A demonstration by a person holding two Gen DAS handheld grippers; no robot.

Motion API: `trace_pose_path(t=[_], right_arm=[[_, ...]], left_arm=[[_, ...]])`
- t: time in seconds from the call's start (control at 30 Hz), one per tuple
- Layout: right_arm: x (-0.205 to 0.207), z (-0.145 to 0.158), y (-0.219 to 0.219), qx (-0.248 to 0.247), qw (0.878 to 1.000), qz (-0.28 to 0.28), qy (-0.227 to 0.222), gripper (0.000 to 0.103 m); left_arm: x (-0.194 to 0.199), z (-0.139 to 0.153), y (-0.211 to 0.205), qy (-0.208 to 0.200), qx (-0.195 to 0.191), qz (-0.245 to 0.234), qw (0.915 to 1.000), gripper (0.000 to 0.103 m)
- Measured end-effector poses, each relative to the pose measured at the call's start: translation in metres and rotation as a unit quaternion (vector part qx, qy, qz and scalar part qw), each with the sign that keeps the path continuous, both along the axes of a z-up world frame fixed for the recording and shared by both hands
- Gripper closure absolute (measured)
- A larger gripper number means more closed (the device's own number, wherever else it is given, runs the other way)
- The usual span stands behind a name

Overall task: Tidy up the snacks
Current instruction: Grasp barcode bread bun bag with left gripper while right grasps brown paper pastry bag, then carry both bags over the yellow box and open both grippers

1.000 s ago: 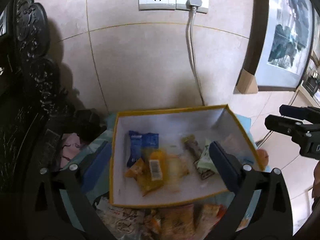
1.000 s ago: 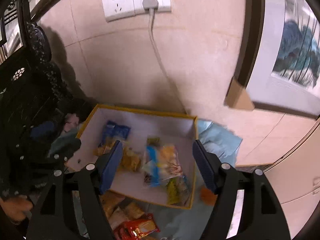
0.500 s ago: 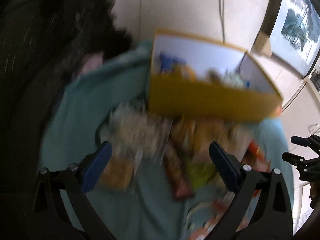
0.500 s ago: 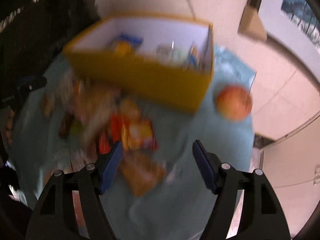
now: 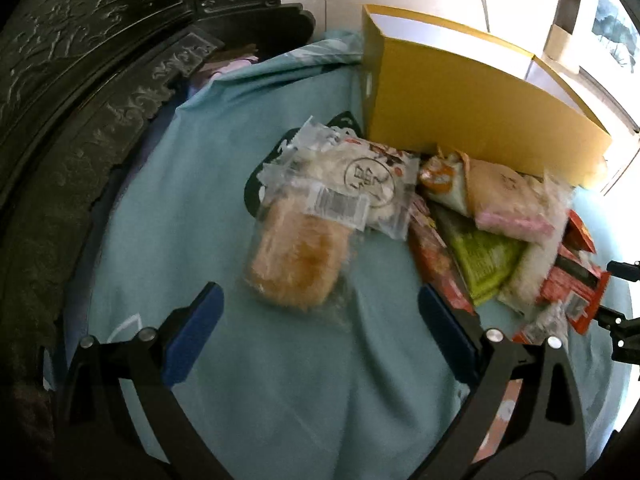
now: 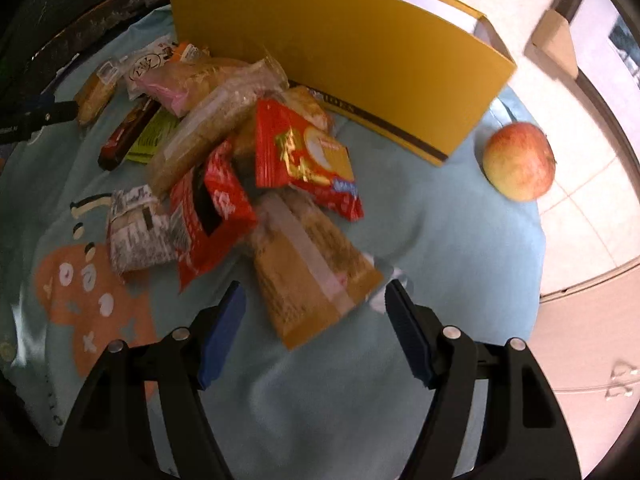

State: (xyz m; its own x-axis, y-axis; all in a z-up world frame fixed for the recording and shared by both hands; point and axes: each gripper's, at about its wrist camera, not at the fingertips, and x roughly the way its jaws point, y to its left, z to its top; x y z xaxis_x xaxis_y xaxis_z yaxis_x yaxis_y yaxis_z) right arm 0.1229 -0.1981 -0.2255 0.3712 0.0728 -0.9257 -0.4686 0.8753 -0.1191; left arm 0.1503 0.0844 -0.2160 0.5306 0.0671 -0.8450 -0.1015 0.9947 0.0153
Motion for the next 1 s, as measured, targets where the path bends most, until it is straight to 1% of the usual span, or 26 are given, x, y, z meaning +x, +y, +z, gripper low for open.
trace_pose_path(t=[0.13,0.23,0.37,0.4,0.43,0.47,0.5,0.53,0.6,0.7,0.83,0.87,1.0], right_arm=[[0.015,-0.005,0.006,-0.006,1.0,0.014,0.0,0.03],[0.025,-0.009,0.016,-0.017,0.999,0.033,-0.004,0.03],[0.031,-0.018,0.027,-0.03,0.997,0.066,-0.016,0.03],[0.033,-0.02,0.025,-0.014,0.998,0.061,-0.004,0.033],[0.037,-0.021,0.02,0.012,0.999,0.047,0.018,0.044],[0.041,-0.023,0.013,0.036,0.998,0.031,0.04,0.049],[0.042,-0.023,0.01,0.047,0.997,0.021,0.05,0.055],[0.043,-0.022,0.007,0.053,0.997,0.012,0.056,0.059],[0.04,-0.021,0.0,0.073,0.995,-0.007,0.073,0.061],[0.026,-0.017,-0.012,0.107,0.989,-0.04,0.089,0.062],[0.004,-0.007,-0.027,0.131,0.984,-0.082,0.092,0.064],[-0.006,0.001,-0.026,0.133,0.983,-0.089,0.091,0.064],[-0.024,0.015,-0.036,0.137,0.981,-0.111,0.078,0.064]], left_arm=[[0.022,-0.007,-0.001,0.006,0.018,-0.005,0.9998,0.004],[0.037,-0.019,-0.002,0.018,0.04,-0.01,0.999,0.004],[0.049,-0.044,-0.004,0.063,0.048,-0.016,0.9967,0.004],[0.046,-0.043,-0.004,0.052,0.048,-0.017,0.9974,0.007],[0.044,-0.042,-0.005,0.048,0.044,-0.022,0.9976,0.011],[0.041,-0.04,-0.007,0.039,0.046,-0.031,0.9977,0.025],[0.038,-0.037,-0.009,0.033,0.05,-0.038,0.9975,0.042],[0.036,-0.035,-0.01,0.029,0.048,-0.045,0.9974,0.044],[0.029,-0.026,-0.01,0.017,0.021,-0.047,0.9985,0.047],[0.016,-0.014,-0.018,0.001,-0.008,-0.057,0.9983,0.048],[-0.001,-0.003,-0.031,-0.005,-0.027,-0.086,0.9959,0.048],[-0.005,0.0,-0.034,-0.005,-0.032,-0.092,0.9953,0.048],[-0.017,0.01,-0.046,-0.009,-0.047,-0.113,0.9924,0.048]])
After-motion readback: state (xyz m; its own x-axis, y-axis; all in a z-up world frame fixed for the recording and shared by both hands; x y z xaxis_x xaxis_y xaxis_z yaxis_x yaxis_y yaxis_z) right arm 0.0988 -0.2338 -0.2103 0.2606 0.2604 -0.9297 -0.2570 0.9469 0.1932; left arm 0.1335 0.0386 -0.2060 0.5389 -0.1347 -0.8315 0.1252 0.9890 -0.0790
